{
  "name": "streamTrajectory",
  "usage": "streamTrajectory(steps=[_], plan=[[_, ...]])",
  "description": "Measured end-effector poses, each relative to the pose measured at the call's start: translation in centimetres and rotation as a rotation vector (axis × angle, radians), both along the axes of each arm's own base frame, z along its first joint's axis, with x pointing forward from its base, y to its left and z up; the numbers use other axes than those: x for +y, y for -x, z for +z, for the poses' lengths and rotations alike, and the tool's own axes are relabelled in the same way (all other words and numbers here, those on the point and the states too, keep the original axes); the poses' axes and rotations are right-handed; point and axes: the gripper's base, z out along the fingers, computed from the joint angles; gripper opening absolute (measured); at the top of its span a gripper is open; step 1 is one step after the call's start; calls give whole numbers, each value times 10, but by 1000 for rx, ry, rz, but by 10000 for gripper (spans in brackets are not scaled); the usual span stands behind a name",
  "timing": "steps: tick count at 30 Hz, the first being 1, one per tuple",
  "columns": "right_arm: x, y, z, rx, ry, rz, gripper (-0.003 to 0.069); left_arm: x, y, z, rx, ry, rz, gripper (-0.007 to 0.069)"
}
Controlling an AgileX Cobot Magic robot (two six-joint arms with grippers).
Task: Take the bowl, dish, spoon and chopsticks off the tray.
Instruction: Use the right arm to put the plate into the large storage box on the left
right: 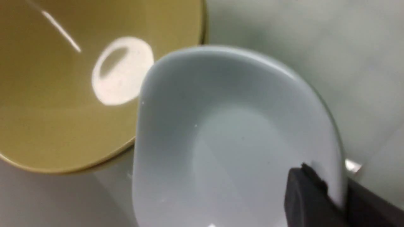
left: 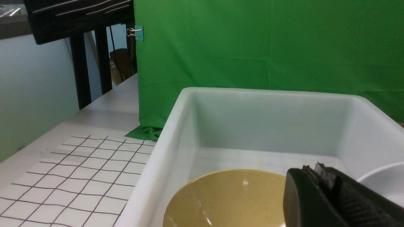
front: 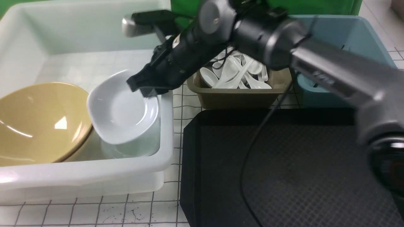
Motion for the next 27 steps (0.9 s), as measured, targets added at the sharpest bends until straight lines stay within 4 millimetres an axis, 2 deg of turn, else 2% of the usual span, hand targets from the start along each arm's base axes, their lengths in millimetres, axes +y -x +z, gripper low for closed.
streamTrajectory(steps=[5, 12, 16, 17, 21, 23, 24, 25, 26, 27], plan=[[7, -2, 2, 18, 8, -3, 139, 0, 0, 0, -1, 3, 2, -6], [11, 3, 11, 7, 34, 25, 353, 0, 0, 0, -2, 3, 0, -6], [8, 5, 27, -19, 55, 39, 401, 0, 0, 0, -2, 3, 0, -6], [6, 5, 31, -28, 61, 41, 404, 0, 0, 0, -2, 3, 0, -6], [-6, 11, 68, -120, 75, 32, 391, 0, 0, 0, -3, 3, -1, -6], [-19, 17, 95, -155, 51, 20, 341, 0, 0, 0, -2, 6, -2, -6], [-21, 17, 97, -157, 50, 16, 328, 0, 0, 0, -2, 6, -2, -6], [-37, 22, 119, -187, 36, 0, 273, 0, 0, 0, 0, 10, -4, -6], [-39, 23, 122, -192, 35, 0, 255, 0, 0, 0, 0, 10, -4, -6], [-64, 31, 147, -230, 35, -21, 181, 0, 0, -1, 3, 17, -6, -6]])
